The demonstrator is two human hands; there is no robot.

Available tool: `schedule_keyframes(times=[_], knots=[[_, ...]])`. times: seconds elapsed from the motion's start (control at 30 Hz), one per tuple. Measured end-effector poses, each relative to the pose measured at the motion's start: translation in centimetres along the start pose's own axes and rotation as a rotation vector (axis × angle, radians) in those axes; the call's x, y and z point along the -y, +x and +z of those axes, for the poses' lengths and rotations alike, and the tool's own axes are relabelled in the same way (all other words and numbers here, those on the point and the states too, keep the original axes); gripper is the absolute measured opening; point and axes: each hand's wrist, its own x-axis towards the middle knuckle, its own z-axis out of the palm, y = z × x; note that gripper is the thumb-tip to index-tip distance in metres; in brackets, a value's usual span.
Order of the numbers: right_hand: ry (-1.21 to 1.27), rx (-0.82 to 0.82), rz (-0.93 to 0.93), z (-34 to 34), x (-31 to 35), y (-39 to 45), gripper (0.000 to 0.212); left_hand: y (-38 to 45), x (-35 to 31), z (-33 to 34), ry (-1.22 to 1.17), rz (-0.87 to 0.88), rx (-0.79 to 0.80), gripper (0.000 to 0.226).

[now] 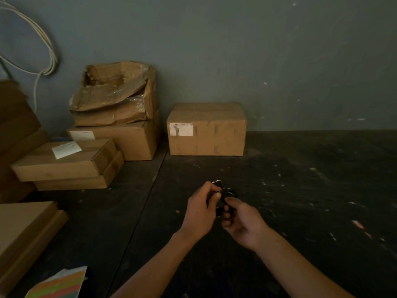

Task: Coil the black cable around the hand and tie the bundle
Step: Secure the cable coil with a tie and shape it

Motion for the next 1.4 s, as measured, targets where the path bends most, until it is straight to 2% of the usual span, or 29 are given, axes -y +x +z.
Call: schedule_keyframes(times=[0.2, 0.27, 0.4, 0.63, 0.77, 0.93, 1.1, 1.2, 1.4], knots=[[-0.152, 0.065, -0.040, -0.3, 0.5, -0.4, 0.022, 0.2, 0.4, -0.1, -0.005, -0.055, -0.114, 0.017], [-0.258, 0.022, -0.131, -0.3, 0.4, -0.6, 0.020, 0.2, 0.7, -0.3, 0.001, -0.066, -0.121, 0.018], [-0.293, -0.083, -0.351, -0.4, 0.4, -0.8, 0.021, -0.2, 1.1, -0.1, -0.003, -0.083, -0.114, 0.019], [-0.357, 0.039, -0.492, 0.1, 1.1, -1.5, 0.024, 0.3, 0.6, -0.1, -0.095, -0.122, -0.151, 0.034], [-0.656, -0.033, -0.675, 0.3, 1.2, -1.5, 0.022, 0.3, 0.5, -0.2, -0.110, -0.134, -0.134, 0.038], [-1.019, -0.151, -0.978, 0.1, 1.9, -1.0, 0.014, -0.2, 0.3, -0.2, -0.148, -0.110, -0.109, 0.031], [-1.050, -0.074, -0.931, -0.2, 2.3, -0.6, 0.012, -0.2, 0.0, -0.7, -0.150, -0.063, -0.054, 0.026], [-1.046, -0.085, -0.939, -0.1, 2.3, -0.7, 0.013, -0.2, -0.1, -0.9, -0.160, -0.046, -0.033, 0.026], [-0.990, -0.103, -0.935, 0.5, 2.6, -1.3, 0.030, -0.1, 0.1, -1.0, -0.184, -0.054, -0.044, 0.023]])
